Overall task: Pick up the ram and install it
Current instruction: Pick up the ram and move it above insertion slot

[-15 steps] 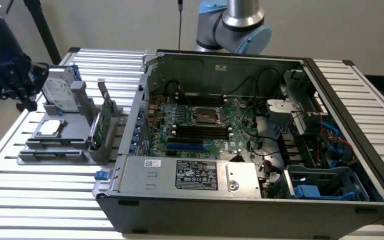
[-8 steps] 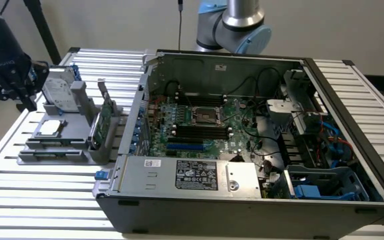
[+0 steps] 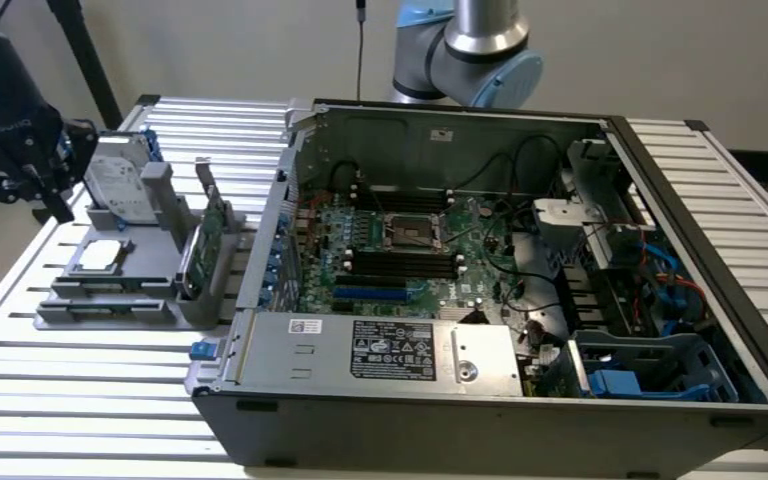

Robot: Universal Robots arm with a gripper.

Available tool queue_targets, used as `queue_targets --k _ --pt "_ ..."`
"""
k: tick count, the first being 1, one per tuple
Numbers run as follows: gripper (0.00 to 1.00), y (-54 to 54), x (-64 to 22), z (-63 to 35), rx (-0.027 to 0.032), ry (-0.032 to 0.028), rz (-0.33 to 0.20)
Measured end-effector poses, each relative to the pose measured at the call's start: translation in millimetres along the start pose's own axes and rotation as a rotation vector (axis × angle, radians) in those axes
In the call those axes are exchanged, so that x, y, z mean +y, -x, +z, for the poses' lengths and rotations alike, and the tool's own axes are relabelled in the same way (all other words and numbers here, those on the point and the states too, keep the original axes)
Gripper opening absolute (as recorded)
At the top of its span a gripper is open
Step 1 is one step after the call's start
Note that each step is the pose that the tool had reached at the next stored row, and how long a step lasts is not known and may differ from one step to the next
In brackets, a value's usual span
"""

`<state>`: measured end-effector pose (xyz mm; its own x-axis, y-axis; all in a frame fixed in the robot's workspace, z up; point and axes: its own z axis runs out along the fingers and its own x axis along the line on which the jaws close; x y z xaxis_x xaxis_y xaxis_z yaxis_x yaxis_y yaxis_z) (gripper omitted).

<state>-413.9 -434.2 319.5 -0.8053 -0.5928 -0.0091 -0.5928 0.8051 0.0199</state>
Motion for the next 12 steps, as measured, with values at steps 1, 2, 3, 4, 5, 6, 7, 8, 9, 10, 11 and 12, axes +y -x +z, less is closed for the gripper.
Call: queue_targets --k 1,2,3,4,5,6,7,8,9,10,11,12 --pt "0.11 0.0 0.0 0.1 0.0004 0.0002 -0.018" --pt "0.11 0.0 0.0 0.2 0.0009 0.0004 -0.038" --pt "0.11 0.0 0.0 0.2 0.0013 0.0005 -0.056" --pt "0.11 0.0 0.0 0.3 0.0017 0.0007 -0.073" --pt "0.11 0.0 0.0 0.5 0.0019 0.0009 -0.091" --pt "0.11 0.0 0.0 0.7 0.0022 0.001 -0.109" --pt "0.11 0.0 0.0 0.8 0.0027 0.0012 -0.129" --pt "0.11 0.0 0.0 0.9 0.0031 0.0014 -0.147" --pt "0.11 0.0 0.0 1.0 0.0033 0.0015 -0.165" --pt "0.11 0.0 0.0 1.2 0.0037 0.0017 -0.183" --pt "0.11 0.0 0.0 1.3 0.004 0.0018 -0.201" --pt "0.11 0.0 0.0 1.4 0.0043 0.002 -0.218"
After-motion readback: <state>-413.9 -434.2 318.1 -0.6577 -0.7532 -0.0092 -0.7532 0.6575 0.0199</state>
